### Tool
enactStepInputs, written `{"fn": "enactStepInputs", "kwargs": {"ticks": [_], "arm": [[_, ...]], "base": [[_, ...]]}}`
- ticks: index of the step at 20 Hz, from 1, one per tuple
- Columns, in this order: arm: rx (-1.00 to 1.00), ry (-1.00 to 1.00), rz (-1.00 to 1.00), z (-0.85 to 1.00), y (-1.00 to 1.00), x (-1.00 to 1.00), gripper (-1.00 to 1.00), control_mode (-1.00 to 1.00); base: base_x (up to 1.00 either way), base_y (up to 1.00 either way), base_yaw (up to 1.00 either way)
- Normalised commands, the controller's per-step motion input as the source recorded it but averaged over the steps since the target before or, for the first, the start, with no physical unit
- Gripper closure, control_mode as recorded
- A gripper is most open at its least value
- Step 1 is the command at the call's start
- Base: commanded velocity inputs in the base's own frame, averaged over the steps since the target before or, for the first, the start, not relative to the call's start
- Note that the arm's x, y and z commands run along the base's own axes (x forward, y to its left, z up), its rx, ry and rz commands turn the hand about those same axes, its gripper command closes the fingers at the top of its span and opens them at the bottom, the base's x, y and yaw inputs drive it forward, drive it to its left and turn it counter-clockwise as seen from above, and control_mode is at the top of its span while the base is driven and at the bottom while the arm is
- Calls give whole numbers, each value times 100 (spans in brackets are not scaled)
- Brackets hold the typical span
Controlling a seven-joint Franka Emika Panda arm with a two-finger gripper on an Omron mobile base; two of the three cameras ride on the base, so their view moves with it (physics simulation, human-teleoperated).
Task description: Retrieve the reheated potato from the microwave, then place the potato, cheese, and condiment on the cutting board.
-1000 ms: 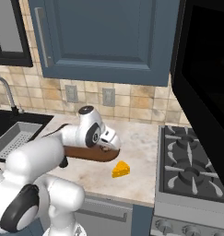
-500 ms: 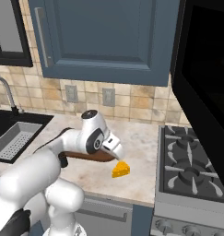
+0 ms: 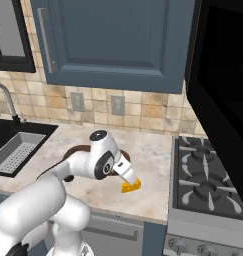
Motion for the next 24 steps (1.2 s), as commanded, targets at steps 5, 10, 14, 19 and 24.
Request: {"fn": "enactStepInputs", "kwargs": {"ticks": [5, 10, 14, 19, 24], "arm": [[13, 1, 0, -12, -10, 0, -100, -100], [6, 3, 0, -9, -19, 0, -100, -100], [0, 2, 0, -9, -11, 4, -100, -100], [0, 4, 0, -10, 0, 16, -100, -100], [0, 7, 0, -11, -1, 18, -100, -100]], "base": [[0, 0, 0], [0, 0, 0], [0, 0, 0], [0, 0, 0], [0, 0, 0]]}}
